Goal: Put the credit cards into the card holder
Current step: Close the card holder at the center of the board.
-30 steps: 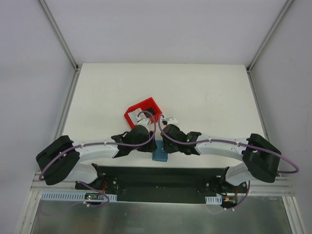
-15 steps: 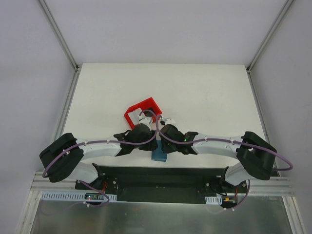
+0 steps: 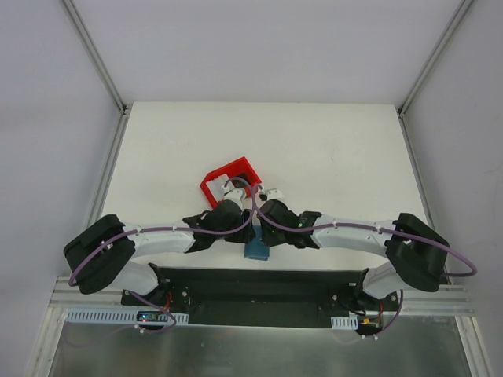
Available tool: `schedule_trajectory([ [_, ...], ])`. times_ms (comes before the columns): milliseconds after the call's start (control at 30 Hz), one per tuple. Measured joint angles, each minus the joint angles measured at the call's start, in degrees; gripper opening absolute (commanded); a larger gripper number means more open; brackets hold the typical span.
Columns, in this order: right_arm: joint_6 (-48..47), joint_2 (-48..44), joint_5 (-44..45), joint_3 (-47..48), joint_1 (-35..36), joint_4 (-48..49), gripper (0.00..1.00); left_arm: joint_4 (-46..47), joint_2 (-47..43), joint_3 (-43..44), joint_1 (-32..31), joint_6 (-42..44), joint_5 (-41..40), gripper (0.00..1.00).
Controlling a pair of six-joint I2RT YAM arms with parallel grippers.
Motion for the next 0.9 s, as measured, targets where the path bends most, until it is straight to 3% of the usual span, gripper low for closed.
schedule_trajectory([
  [900, -0.3, 6.7, 1.0, 6.5, 1.0, -3.8, 0.21, -0.3, -1.7, -1.6, 0.1, 0.3, 0.0, 0.49],
])
